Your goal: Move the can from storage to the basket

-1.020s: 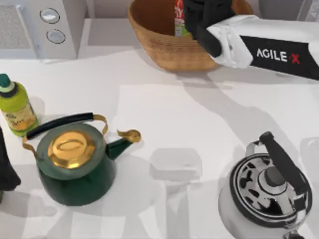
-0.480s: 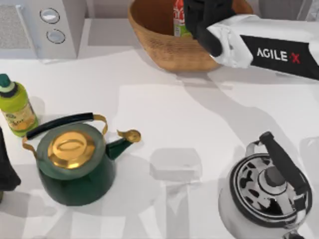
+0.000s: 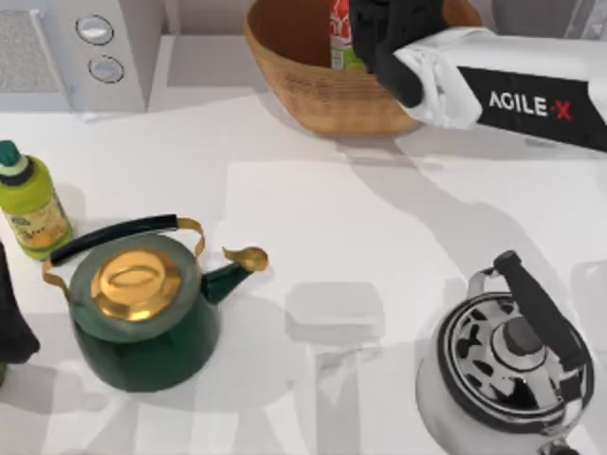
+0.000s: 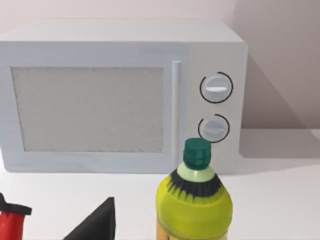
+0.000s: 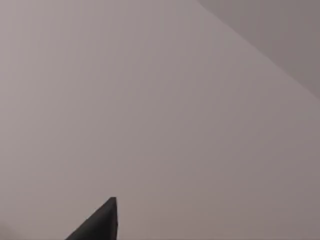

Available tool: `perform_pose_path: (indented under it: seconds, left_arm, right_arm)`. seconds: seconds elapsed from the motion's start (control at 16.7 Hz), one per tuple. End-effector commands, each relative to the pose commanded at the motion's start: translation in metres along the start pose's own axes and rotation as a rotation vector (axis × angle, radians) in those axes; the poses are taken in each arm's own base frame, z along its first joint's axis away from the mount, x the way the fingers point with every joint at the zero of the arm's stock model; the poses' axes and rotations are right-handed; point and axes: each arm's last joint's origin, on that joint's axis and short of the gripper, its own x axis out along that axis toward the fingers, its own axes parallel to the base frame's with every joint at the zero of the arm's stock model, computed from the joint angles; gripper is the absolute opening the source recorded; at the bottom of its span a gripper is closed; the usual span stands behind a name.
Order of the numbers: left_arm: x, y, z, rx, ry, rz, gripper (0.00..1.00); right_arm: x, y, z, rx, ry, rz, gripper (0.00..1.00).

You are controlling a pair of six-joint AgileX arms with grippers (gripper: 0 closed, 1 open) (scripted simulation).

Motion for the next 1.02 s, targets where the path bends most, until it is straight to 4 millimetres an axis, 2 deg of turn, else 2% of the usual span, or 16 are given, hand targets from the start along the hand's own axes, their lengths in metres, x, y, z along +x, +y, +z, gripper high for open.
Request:
perform_pose_path:
  seconds: [0.84,1.02]
  left_arm:
    - [0.000,0.000,0.000,0.000,0.000,0.000,1.00]
    - [0.000,0.000,0.000,0.000,0.000,0.000,1.00]
  right_arm:
    - [-0.001,0.001,0.000,0.000,0.000,0.002,1.00]
    - [-0.006,-0.010,0.015,0.003,-0.006,0.006,1.00]
